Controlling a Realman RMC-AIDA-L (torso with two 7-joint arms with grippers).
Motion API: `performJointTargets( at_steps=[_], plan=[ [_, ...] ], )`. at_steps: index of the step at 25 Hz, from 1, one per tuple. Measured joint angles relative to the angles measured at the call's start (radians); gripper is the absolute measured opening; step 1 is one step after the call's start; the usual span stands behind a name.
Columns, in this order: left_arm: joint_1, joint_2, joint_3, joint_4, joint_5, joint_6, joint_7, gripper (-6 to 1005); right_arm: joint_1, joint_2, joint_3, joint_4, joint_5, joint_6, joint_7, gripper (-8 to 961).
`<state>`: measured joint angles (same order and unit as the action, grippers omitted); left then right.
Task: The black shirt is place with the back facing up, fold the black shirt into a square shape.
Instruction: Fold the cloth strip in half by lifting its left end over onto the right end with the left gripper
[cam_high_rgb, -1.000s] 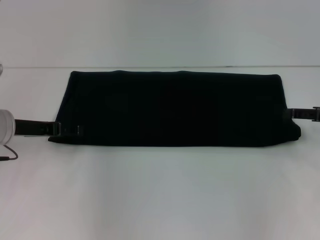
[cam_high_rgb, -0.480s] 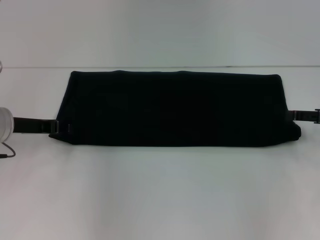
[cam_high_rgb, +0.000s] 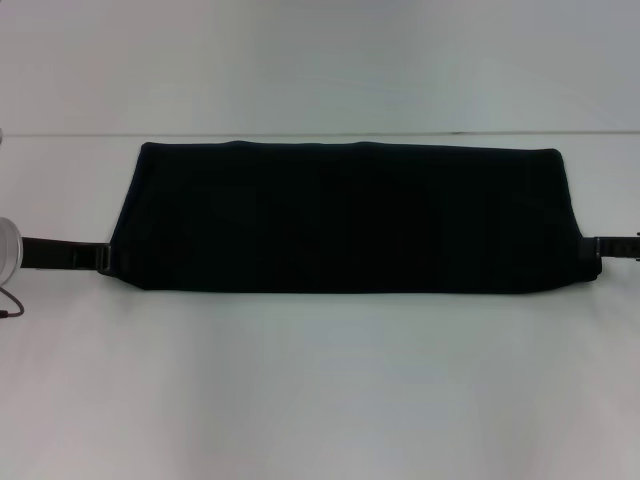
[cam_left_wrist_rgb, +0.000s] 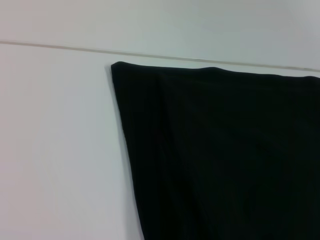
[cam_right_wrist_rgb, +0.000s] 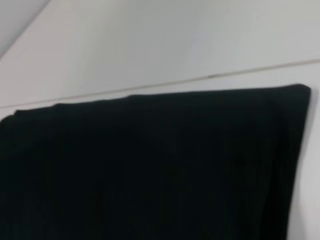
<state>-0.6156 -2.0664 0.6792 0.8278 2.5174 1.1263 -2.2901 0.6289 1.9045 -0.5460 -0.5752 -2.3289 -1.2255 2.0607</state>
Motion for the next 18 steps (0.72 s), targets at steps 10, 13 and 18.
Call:
performJointTargets(
  at_steps=[10,13,18],
  plan=[
    [-0.003,0.000,0.002,-0.001,0.000,0.005,0.002,1,0.004,0.012,0.000,0.005,-0.032,0.011,0.007,805],
    [-0.003,0.000,0.002,-0.002,0.000,0.004,0.005,1,0.012,0.021,-0.002,0.006,-0.032,0.022,0.006,786],
    [-0.002,-0.002,0.002,-0.003,0.000,0.000,0.011,1,0.019,0.038,-0.037,0.006,-0.032,0.058,0.007,659]
  ],
)
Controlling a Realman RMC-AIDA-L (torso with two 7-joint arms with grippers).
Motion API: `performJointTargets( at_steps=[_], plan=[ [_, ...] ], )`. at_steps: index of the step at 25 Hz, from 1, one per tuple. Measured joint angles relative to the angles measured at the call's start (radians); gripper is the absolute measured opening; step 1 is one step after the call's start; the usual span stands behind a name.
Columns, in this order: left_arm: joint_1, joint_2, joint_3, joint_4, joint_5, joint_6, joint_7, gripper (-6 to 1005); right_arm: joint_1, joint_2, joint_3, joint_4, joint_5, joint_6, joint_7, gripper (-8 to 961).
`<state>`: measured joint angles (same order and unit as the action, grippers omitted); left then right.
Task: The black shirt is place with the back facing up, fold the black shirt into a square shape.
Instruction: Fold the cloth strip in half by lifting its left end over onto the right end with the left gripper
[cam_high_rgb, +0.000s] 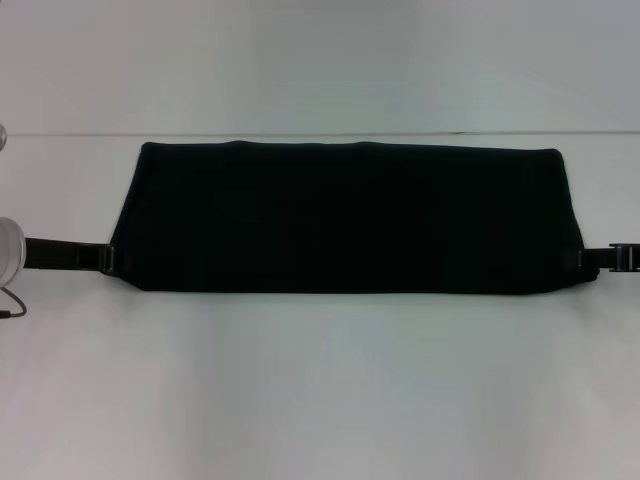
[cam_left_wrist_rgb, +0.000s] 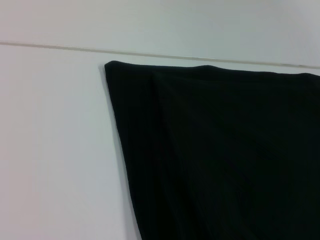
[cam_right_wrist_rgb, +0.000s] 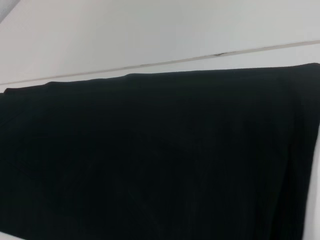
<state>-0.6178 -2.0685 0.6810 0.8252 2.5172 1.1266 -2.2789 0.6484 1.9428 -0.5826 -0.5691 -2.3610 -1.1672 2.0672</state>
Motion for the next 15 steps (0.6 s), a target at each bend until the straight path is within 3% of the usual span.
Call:
performJointTargets(
  at_steps=[3,12,15],
  plan=[
    [0.002,0.000,0.000,0.000,0.000,-0.001,0.001,1,-0.004,0.002,-0.001,0.000,0.000,0.010,-0.002,510],
    [0.008,-0.002,0.000,0.000,0.000,-0.001,0.007,1,-0.014,0.002,0.007,0.000,0.004,0.018,-0.006,308],
    [0.010,-0.003,0.000,0.000,0.000,-0.003,0.012,2,-0.016,0.002,0.007,0.000,0.004,0.025,-0.006,126]
  ],
)
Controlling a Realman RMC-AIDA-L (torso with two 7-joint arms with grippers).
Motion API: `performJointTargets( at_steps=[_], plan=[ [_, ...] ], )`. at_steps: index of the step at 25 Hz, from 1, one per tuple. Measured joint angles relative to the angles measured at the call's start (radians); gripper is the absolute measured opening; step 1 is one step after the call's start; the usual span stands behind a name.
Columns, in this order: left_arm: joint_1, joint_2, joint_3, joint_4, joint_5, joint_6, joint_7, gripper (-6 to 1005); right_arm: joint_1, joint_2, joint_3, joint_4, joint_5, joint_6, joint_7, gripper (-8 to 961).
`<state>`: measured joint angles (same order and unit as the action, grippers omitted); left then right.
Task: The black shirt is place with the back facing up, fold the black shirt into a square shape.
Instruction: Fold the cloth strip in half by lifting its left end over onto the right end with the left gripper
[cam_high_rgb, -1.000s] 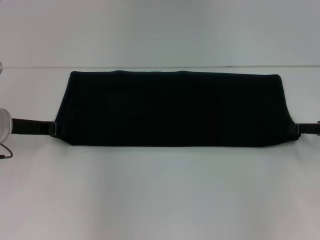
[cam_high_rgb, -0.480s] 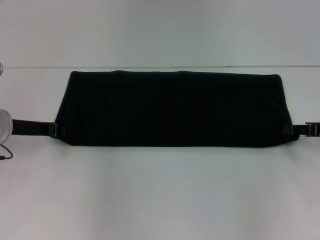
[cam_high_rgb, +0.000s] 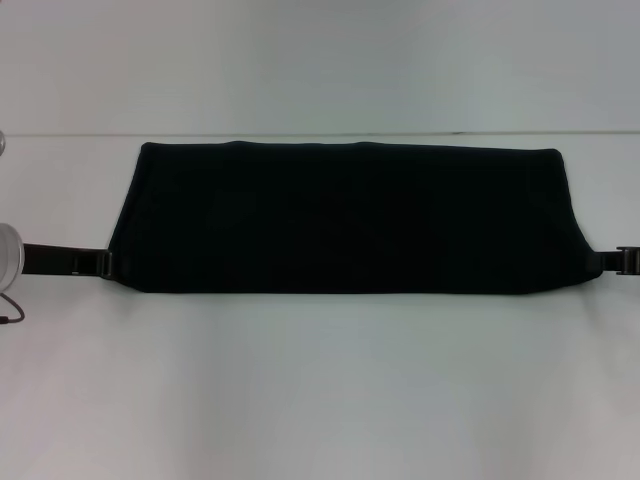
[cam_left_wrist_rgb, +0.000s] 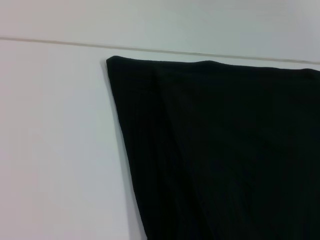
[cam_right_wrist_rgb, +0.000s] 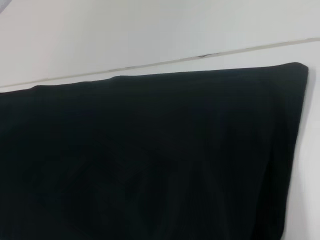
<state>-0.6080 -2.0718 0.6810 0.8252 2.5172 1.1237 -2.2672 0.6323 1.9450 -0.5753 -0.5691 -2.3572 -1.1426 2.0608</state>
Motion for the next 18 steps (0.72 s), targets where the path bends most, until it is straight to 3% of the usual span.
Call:
performJointTargets(
  at_steps=[1,7,18],
  plan=[
    [0.001,0.000,0.000,0.000,0.000,0.000,0.000,2,-0.005,-0.003,0.001,0.000,0.001,0.003,0.000,65],
    [0.021,-0.001,-0.011,0.019,0.000,0.029,-0.003,2,-0.030,-0.014,0.009,-0.009,0.004,-0.003,-0.002,12],
    [0.041,-0.001,-0.012,0.047,-0.009,0.094,-0.005,1,-0.055,-0.023,0.075,-0.011,0.005,-0.062,-0.055,13]
  ],
)
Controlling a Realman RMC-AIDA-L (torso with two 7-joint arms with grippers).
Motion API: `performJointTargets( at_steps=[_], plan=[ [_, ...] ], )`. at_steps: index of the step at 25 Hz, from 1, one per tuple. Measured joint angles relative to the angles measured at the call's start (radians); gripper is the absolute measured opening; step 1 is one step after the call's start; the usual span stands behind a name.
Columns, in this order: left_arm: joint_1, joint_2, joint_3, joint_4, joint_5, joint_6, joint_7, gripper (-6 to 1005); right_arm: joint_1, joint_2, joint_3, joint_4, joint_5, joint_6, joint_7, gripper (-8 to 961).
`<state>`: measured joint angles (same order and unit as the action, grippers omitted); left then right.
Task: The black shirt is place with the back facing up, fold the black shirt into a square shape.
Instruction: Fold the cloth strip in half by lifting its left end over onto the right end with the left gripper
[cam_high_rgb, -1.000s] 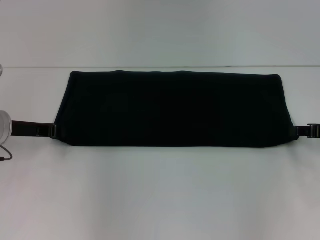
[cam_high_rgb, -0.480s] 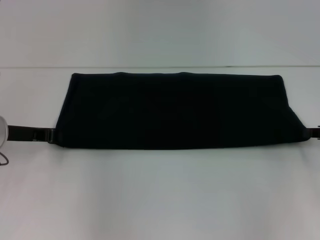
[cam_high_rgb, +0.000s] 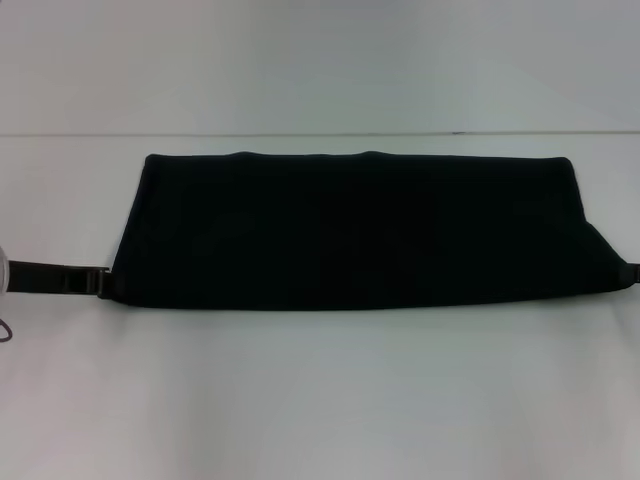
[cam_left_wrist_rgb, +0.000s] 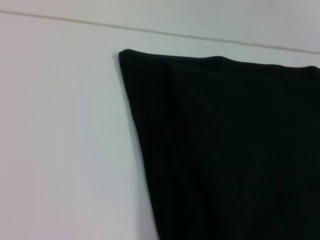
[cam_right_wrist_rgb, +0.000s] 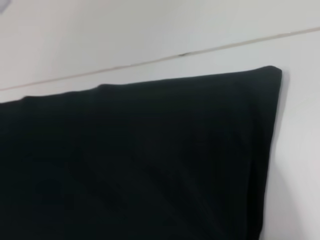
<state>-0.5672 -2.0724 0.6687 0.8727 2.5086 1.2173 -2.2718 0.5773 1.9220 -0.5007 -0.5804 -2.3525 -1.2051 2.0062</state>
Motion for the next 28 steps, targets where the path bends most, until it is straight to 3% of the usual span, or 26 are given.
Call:
performJointTargets(
  at_steps=[8,9,10,16,21,28],
  plan=[
    [-0.017,0.009,-0.024,0.004,-0.001,0.063,-0.017,2,-0.003,0.000,0.015,-0.014,-0.001,-0.018,0.000,12],
    [-0.017,0.010,-0.031,0.008,-0.001,0.067,-0.020,67,-0.005,0.000,0.022,-0.020,-0.001,-0.022,0.000,12],
    [-0.015,0.010,-0.041,0.013,-0.001,0.068,-0.022,132,-0.008,0.001,0.032,-0.027,-0.001,-0.026,0.000,44],
    [-0.002,0.018,-0.130,0.044,-0.001,0.115,-0.042,254,-0.034,0.026,0.118,-0.115,0.019,-0.071,-0.031,247],
    [-0.004,0.040,-0.209,0.053,-0.001,0.294,-0.079,356,-0.038,0.028,0.137,-0.113,0.115,-0.157,-0.115,443],
    [-0.048,0.058,-0.223,-0.006,0.000,0.362,-0.208,653,-0.020,0.046,0.128,-0.105,0.205,-0.246,-0.246,763]
  ],
)
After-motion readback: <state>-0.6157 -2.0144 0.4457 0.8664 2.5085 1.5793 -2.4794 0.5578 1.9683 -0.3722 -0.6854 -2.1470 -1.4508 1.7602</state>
